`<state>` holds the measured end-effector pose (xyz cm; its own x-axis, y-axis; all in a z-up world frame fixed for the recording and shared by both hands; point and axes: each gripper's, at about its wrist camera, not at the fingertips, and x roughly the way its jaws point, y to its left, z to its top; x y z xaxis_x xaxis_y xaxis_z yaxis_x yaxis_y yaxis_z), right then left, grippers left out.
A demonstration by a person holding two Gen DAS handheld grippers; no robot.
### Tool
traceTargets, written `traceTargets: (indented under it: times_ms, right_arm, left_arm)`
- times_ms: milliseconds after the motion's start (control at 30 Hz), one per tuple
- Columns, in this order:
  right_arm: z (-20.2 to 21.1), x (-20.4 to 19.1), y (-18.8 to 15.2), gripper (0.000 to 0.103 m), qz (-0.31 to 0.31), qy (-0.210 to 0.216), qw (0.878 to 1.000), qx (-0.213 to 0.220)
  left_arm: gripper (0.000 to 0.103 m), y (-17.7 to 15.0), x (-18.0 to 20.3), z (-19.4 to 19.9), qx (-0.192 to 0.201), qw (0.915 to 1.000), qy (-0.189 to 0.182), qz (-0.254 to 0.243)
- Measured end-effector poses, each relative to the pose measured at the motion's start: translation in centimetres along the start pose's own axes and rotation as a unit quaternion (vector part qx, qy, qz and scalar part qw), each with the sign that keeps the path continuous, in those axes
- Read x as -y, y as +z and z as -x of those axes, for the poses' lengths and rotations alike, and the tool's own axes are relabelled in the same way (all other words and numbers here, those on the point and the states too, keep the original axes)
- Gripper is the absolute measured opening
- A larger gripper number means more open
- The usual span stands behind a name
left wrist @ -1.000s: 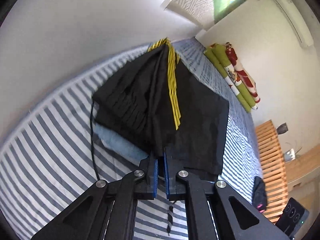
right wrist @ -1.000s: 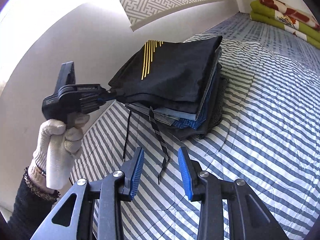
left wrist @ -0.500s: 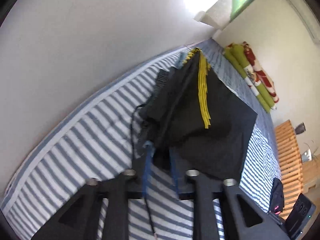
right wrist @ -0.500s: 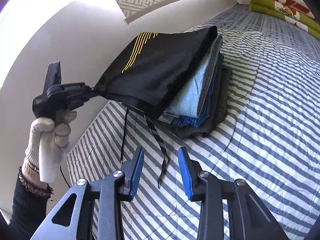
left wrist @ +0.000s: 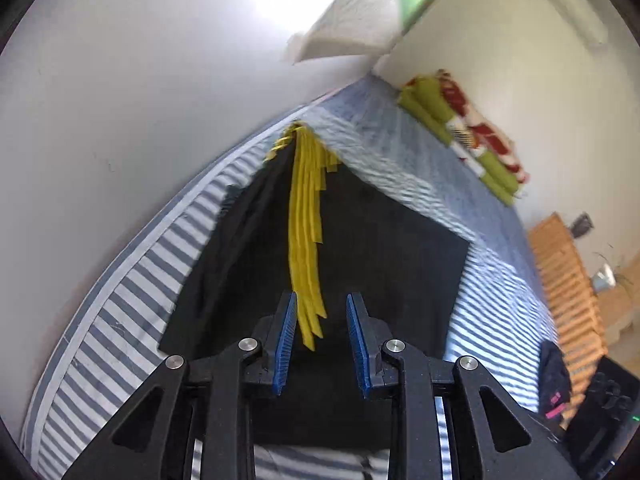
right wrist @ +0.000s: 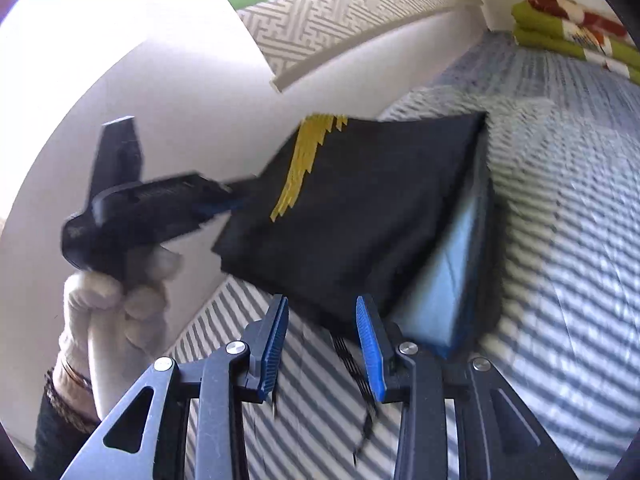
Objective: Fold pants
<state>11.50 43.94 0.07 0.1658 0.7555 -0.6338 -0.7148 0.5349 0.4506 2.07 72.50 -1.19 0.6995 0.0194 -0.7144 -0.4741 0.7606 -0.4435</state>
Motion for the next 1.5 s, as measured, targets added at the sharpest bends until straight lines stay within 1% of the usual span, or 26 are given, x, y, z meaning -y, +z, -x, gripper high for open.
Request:
traceTargets:
  times_ms: [33,100,133,167,233,300,333,400,467,500,567,633,700,767,900,933,1033,1100,1133,1200,1267,1333,1400,1500]
  right_arm:
    - [-1.2,0.0,0.5,0.032,-0.003,-0.001,1.0,-0.009]
    - [-3.8,0.5,0.8,0.032,-0.012,-0.021,0.999,-0.042]
    - [-4.7,0.7,0.5,0.032,-0.007,-0.037,0.997,-0.061]
    - [-5.2,0.8,-0.1,0.032,0.007,-0.048,0.996,-0.08]
    - [-4.7,0.8,-1.7,0.032,0.039,-0.047,0.993,-0.105]
    - [-3.3,0.8,-3.4,0.032,0.061,-0.063,0.989,-0.115]
    - [-2.2,0.9,-4.3,0.032,0.065,-0.069,0.988,-0.121]
    - [0.0,1.4,-5.9,0.032,0.057,-0.067,0.988,-0.124]
    - [2.9,2.0,-7.5,0.032,0.047,-0.078,0.989,-0.116]
    - [4.4,2.2,-8.3,0.032,0.042,-0.082,0.99,-0.11]
    - [7.3,2.2,-10.0,0.032,0.039,-0.093,0.99,-0.1]
    - [10.0,2.0,-11.5,0.032,0.038,-0.103,0.99,-0.089]
    - [13.0,1.7,-13.0,0.032,0.037,-0.112,0.99,-0.076]
    - [16.1,0.9,-14.5,0.032,0.036,-0.115,0.991,-0.058]
    - [21.6,-1.1,-17.2,0.032,0.03,-0.121,0.992,-0.027]
    - [22.9,-1.6,-18.1,0.032,0.034,-0.127,0.991,-0.018]
    - [26.7,-3.1,-20.7,0.033,0.053,-0.159,0.986,0.008]
    - [29.2,-4.0,-22.7,0.034,0.063,-0.178,0.982,0.021]
    - [30.1,-4.3,-23.4,0.034,0.067,-0.185,0.98,0.028]
    - [32.0,-4.8,-25.1,0.035,0.071,-0.202,0.976,0.044]
    - [33.6,-4.9,-26.7,0.041,0.064,-0.217,0.972,0.06]
    - [34.8,-4.9,-28.6,0.046,0.05,-0.233,0.969,0.07]
    - [35.3,-4.7,-30.2,0.046,0.037,-0.25,0.965,0.074]
    - [36.1,-4.3,-32.5,0.046,0.018,-0.265,0.961,0.073]
  left_arm:
    - [0.026,0.2,-0.6,-0.5,0.002,0.9999,0.011,0.011]
    - [0.025,0.5,-1.8,-0.9,0.012,0.9992,0.021,0.031]
    - [0.025,0.5,-2.2,-0.8,0.018,0.9989,0.025,0.035]
    - [0.025,0.6,-2.5,-0.5,0.024,0.9983,0.037,0.038]
    - [0.025,0.4,-2.9,0.7,0.035,0.9972,0.056,0.037]
    - [0.025,0.1,-2.8,2.1,0.051,0.9957,0.075,0.02]
    - [0.025,-0.3,-2.8,2.7,0.053,0.9956,0.077,0.012]
    - [0.025,-1.8,-1.9,4.3,0.045,0.9964,0.072,-0.003]
    - [0.027,-4.0,-0.6,6.2,0.043,0.9959,0.076,-0.023]
    - [0.027,-5.3,0.0,7.3,0.041,0.9961,0.072,-0.031]
    - [0.03,-8.3,1.8,9.4,0.04,0.9962,0.065,-0.043]
    - [0.04,-11.4,3.7,11.2,0.042,0.9956,0.062,-0.056]
    - [0.041,-14.6,6.1,13.0,0.043,0.9945,0.062,-0.073]
    - [0.042,-18.1,8.5,15.0,0.049,0.9937,0.058,-0.083]
    - [0.052,-25.1,13.5,18.4,0.062,0.9898,0.063,-0.111]
    - [0.054,-26.7,14.6,19.2,0.069,0.9892,0.062,-0.113]
    - [0.06,-31.4,17.5,21.6,0.08,0.9888,0.043,-0.118]
    - [0.062,-34.3,19.5,23.0,0.088,0.9867,0.042,-0.13]
    - [0.065,-35.6,20.5,23.5,0.087,0.9852,0.04,-0.142]
    - [0.066,-38.1,22.2,24.6,0.084,0.9831,0.033,-0.159]
    - [0.067,-40.5,23.5,25.8,0.084,0.9805,0.029,-0.175]
    - [0.071,-43.0,24.4,26.8,0.09,0.9766,0.04,-0.191]
    - [0.075,-45.2,24.9,27.4,0.085,0.9761,0.04,-0.196]
    - [0.075,-47.8,24.9,27.4,0.065,0.9765,0.037,-0.202]
